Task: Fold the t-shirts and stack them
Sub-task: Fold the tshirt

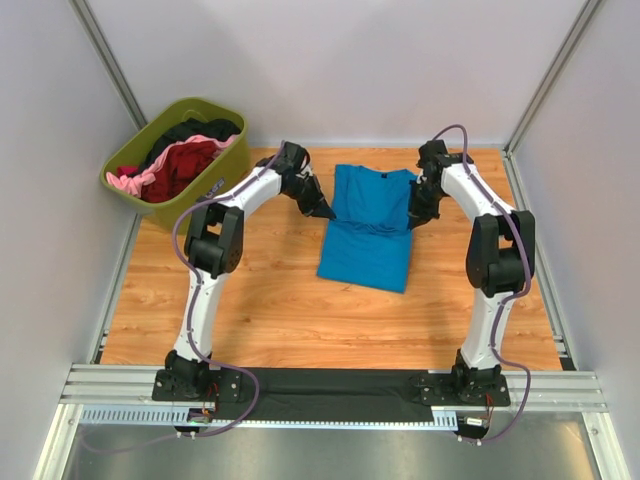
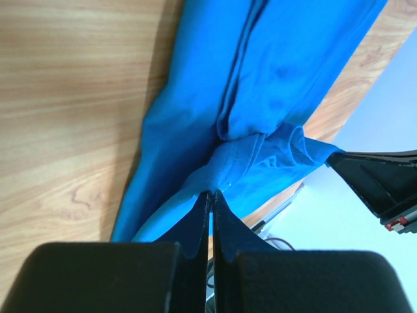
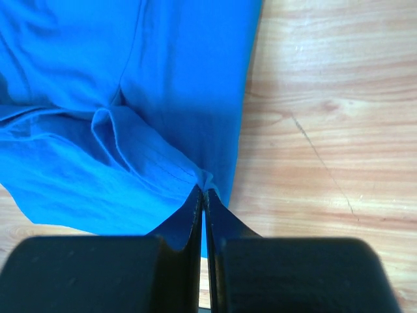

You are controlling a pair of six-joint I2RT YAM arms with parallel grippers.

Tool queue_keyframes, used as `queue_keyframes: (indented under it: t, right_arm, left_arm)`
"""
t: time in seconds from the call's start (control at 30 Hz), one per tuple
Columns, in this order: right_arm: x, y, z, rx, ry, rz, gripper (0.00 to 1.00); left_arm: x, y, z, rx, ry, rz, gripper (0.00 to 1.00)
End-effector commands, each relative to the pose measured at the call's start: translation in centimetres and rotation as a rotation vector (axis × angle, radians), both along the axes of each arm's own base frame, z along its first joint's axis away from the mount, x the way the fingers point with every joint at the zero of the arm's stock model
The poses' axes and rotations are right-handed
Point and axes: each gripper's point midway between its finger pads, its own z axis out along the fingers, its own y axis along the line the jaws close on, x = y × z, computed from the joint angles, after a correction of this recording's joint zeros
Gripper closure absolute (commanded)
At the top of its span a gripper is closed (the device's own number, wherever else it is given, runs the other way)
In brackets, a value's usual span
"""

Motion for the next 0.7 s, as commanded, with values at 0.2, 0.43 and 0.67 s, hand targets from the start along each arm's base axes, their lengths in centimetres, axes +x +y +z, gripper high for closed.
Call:
queue_keyframes:
  t: [0.2, 0.43, 0.67]
  right_arm:
    - [3.8, -0.4, -0.7, 0.056, -0.061, 0.013, 0.98]
    - [3.9, -0.8, 0.4, 0.038, -0.023, -0.031, 0.61]
    - [-3.8, 0.8, 1.8, 0.154, 0.077, -0.066, 0.47]
  left_arm:
    - [2.2, 0.4, -1.2, 0.021, -0.013, 0.046, 1.00]
    - [3.0, 1.4, 1.4, 0.058, -0.099, 0.021, 0.63]
    - [-1.5, 5.5, 4.3, 0.223, -0.183, -0.072, 0.47]
